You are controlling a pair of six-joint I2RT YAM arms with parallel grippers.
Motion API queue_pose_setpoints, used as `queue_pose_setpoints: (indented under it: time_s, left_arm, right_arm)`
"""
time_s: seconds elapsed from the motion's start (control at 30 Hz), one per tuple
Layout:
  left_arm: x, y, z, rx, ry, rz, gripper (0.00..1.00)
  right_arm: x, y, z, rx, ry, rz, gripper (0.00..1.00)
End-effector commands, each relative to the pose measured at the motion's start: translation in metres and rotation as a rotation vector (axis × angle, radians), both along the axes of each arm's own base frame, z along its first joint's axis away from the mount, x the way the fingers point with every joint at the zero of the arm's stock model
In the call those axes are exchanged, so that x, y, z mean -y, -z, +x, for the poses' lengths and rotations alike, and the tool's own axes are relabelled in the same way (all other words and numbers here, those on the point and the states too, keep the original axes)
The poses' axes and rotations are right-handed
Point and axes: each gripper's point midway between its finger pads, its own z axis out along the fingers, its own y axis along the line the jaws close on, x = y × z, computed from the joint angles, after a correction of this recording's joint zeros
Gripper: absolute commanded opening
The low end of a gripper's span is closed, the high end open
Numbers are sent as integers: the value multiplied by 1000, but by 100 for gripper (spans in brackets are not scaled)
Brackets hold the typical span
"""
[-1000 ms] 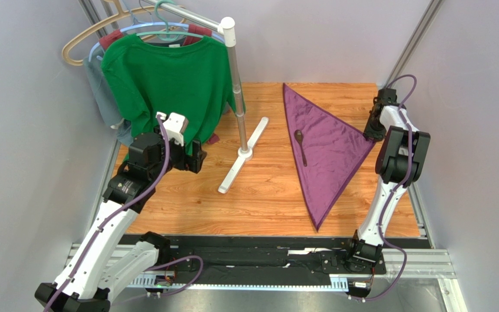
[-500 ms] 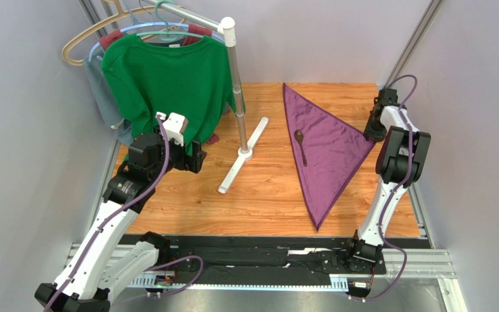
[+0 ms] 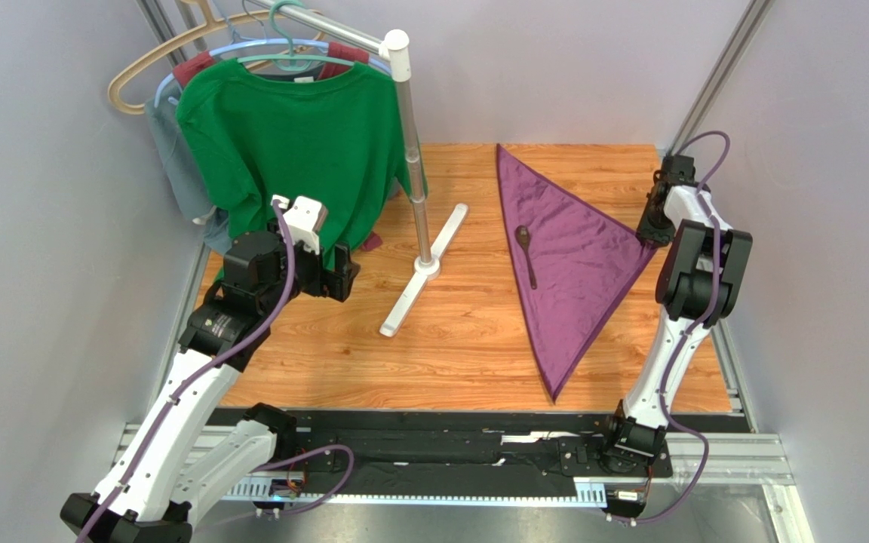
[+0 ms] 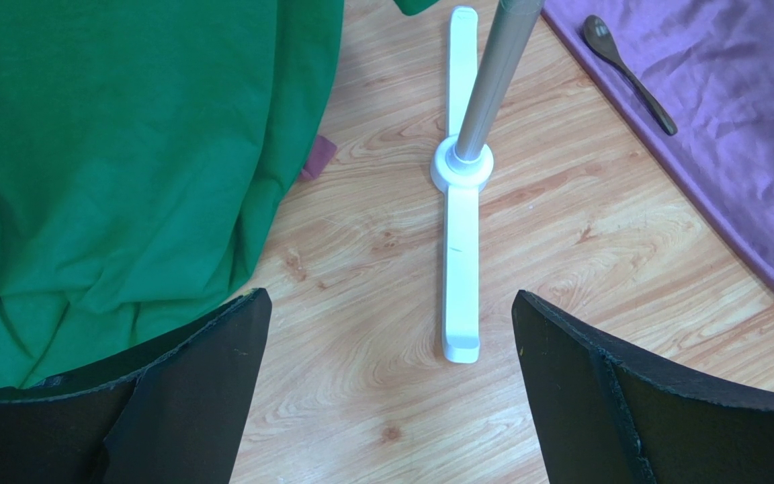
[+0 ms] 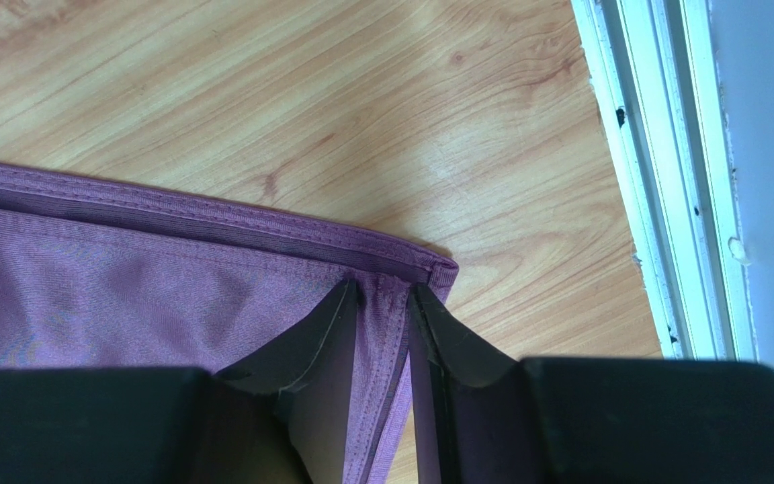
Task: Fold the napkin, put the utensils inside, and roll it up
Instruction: Fold the napkin
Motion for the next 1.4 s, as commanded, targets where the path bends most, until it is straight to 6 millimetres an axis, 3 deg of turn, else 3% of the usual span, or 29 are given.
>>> queue_pose_setpoints:
  time_s: [0.0,0.27,0.4,0.57,0.93,1.37]
  left_arm:
    - [-1,-6,0,29,9,0,99]
    - [1,-6,0,28,16,-3,99]
    - [1,-6,0,26,17,-3,99]
    - [1,-6,0,26,14,-3,99]
    - [2,-6,-1,26,21,-7,99]
    - [3,-7,-1,28,26,-10,99]
  right_arm:
    - [8,-17,-1,38,8,-28,25]
    - [9,-23,-1,57,16,-33,22]
    - [9,-24,-3,59,21,-38,35]
    - [10,-29,-4,85,35,-41,42]
    - [11,-28,-5,116,47,12,25]
    - [9,-23,-2,126,31,46,24]
